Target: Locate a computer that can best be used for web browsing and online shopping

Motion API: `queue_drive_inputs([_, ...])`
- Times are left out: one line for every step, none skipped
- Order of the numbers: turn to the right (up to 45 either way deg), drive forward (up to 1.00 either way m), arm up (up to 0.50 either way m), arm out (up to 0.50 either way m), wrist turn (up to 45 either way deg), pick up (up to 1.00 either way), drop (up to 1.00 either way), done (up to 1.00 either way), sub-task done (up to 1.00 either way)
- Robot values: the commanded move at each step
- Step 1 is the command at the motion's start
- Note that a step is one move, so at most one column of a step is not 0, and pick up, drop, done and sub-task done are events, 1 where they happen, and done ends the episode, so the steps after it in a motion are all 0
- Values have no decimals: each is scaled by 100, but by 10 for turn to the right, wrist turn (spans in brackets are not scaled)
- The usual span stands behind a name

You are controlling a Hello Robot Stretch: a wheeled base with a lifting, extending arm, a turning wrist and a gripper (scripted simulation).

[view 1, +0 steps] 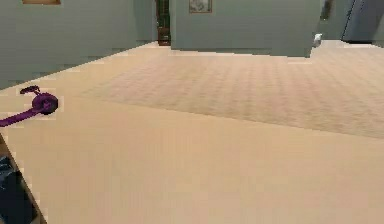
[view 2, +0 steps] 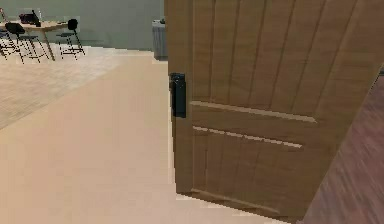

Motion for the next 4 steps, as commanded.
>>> queue_drive_inputs([0, 55, 0, 0, 0, 0, 0, 0, 0])
queue_drive_inputs([-30, 0, 0, 0, 0, 0, 0, 0, 0])
queue_drive_inputs([0, 50, 0, 0, 0, 0, 0, 0, 0])
queue_drive_inputs([-450, 0, 0, 0, 0, 0, 0, 0, 0])
